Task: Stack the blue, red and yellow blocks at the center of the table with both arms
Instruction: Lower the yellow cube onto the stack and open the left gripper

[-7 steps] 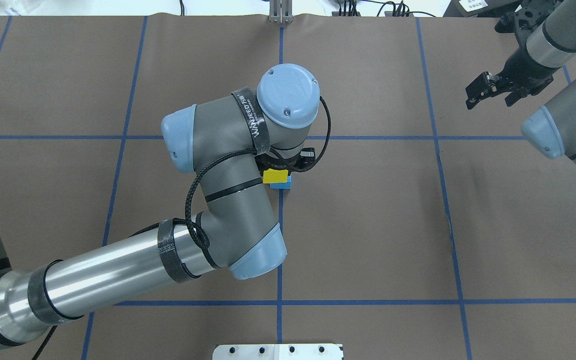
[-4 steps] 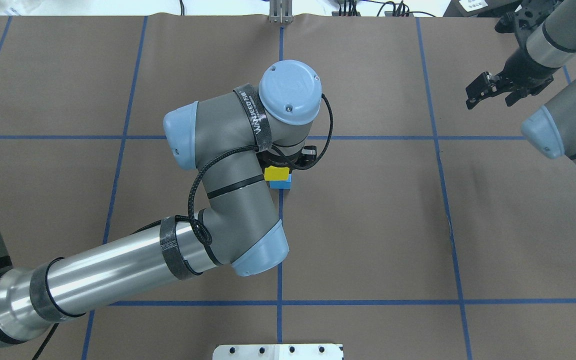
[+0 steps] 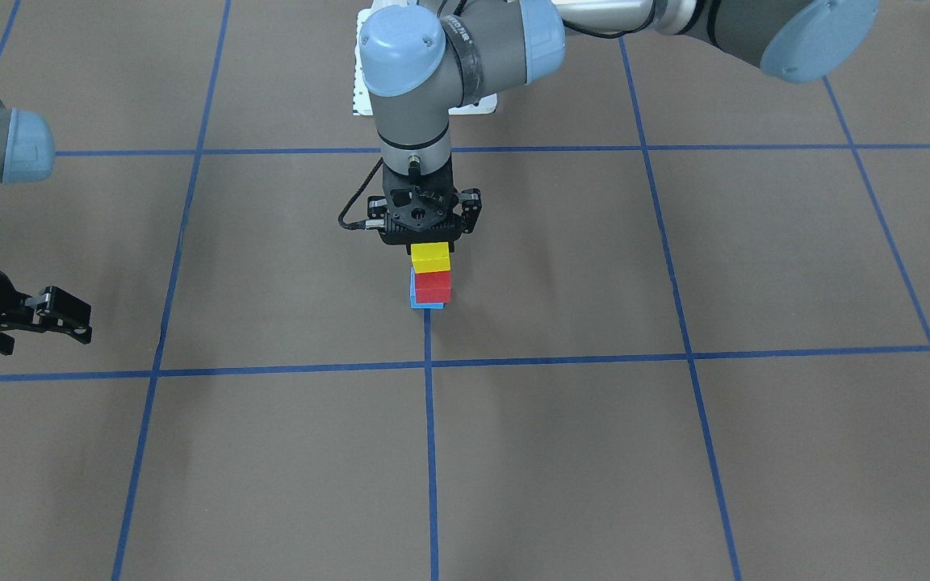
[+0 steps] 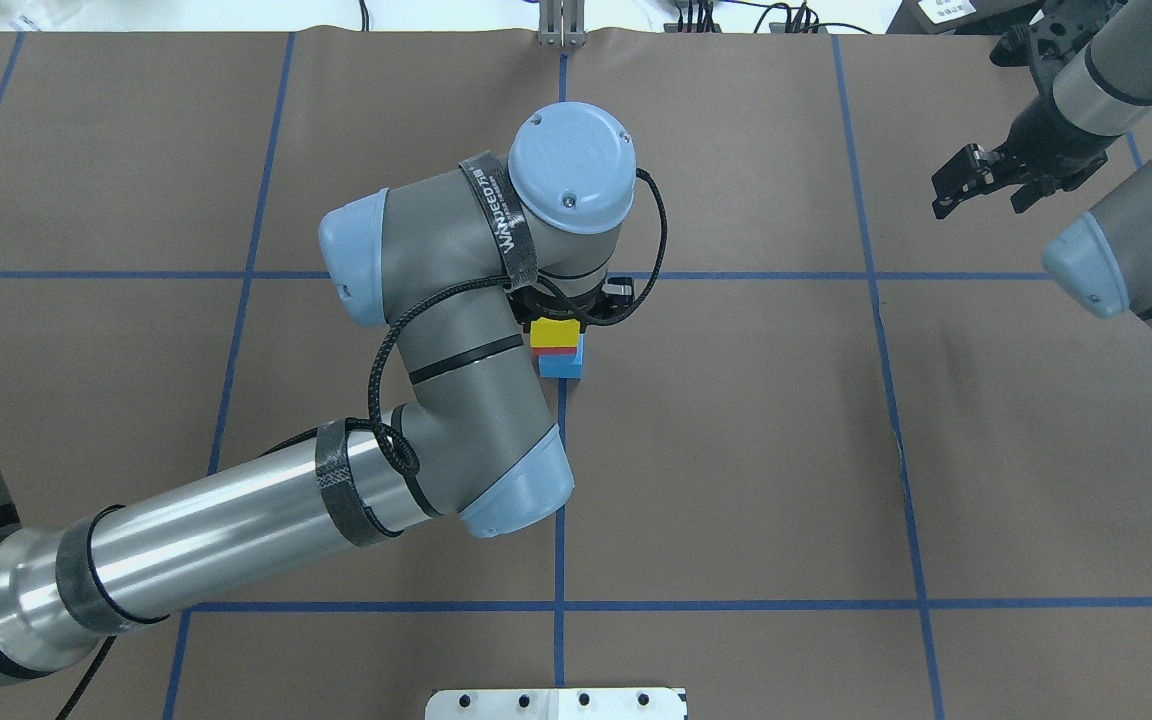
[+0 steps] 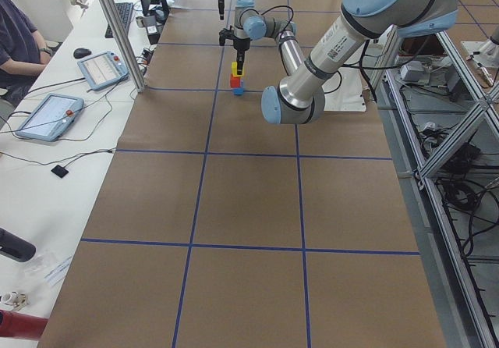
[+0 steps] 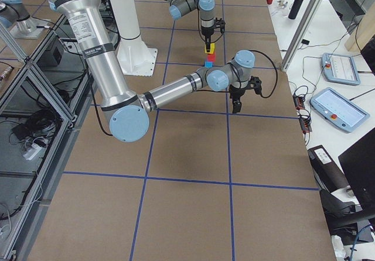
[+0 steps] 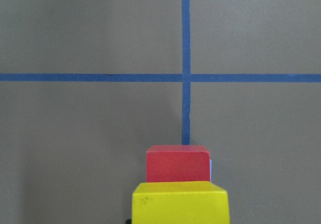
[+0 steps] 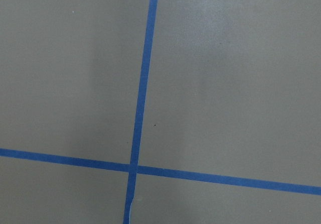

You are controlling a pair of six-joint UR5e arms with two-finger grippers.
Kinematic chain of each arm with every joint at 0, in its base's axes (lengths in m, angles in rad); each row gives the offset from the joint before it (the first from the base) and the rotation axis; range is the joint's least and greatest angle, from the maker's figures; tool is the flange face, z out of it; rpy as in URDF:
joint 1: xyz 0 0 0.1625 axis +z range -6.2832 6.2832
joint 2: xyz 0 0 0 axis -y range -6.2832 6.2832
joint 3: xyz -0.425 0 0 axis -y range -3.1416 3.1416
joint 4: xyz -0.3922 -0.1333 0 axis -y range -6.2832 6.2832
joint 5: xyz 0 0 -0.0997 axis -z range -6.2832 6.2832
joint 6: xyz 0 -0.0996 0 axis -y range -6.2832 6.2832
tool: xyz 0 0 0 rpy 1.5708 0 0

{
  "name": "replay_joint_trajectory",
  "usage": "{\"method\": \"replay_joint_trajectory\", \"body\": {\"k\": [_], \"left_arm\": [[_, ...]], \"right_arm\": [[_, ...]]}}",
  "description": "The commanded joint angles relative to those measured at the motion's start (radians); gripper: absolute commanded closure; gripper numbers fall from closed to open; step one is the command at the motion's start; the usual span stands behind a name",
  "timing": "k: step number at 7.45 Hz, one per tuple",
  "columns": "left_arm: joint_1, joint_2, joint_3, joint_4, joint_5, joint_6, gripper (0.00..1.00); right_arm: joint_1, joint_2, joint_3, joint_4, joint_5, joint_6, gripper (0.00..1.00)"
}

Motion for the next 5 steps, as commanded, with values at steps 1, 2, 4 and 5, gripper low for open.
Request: {"method": "replay_joint_trajectory", "body": {"k": [1,2,4,5], "left_arm": [[-0.001,-0.001,0.001,-0.01,0.0,-0.003,1.0],[-0.001,0.001,0.001,-0.022,-0.001,-0.003,1.0],[-0.002,0.001,0.002,-0.024,-0.001,-0.006,1.0],[-0.002,-0.001,0.008,-0.042,-0.001,-0.011,1.0]], "right_arm": [[0.0,0.0,-0.001,0.0,-0.001,-0.001,0.0],[0.0,0.0,-0.001,0.0,-0.001,-0.001,0.0],[0.002,0.0,-0.001,0.0,0.001,-0.001,0.0],[0.002,0.002,-0.001,0.0,-0.001,-0.001,0.0]]}}
